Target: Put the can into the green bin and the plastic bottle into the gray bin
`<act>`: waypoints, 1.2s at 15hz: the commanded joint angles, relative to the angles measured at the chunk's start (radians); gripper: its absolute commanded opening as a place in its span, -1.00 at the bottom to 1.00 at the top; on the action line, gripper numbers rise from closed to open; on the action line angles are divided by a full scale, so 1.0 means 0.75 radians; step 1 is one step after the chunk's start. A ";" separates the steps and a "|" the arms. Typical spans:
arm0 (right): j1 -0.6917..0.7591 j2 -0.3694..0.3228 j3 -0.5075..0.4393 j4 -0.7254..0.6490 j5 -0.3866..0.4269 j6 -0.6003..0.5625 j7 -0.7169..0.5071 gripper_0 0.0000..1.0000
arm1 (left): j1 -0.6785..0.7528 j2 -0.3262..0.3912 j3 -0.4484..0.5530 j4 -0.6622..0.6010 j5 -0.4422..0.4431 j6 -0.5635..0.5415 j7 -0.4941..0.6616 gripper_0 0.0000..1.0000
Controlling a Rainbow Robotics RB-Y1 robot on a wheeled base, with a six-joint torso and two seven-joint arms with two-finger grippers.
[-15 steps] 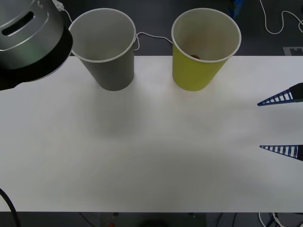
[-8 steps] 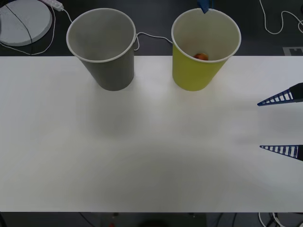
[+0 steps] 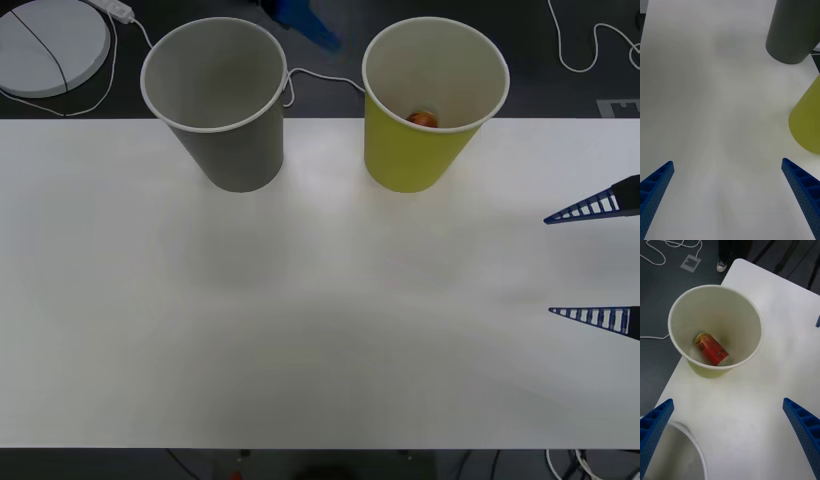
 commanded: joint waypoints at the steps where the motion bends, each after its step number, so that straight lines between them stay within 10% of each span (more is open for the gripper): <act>1: 0.000 0.000 0.000 0.000 0.000 0.000 0.000 1.00 | 0.236 0.090 0.214 -0.245 -0.080 -0.058 -0.011 1.00; 10: 0.000 0.000 0.000 0.000 0.000 0.000 0.000 1.00 | 1.058 0.215 0.934 -0.599 -0.088 -0.246 -0.367 1.00; 18: 0.000 0.000 0.000 0.000 0.000 0.000 0.000 1.00 | 1.547 0.215 1.290 -0.697 -0.037 -0.353 -0.823 1.00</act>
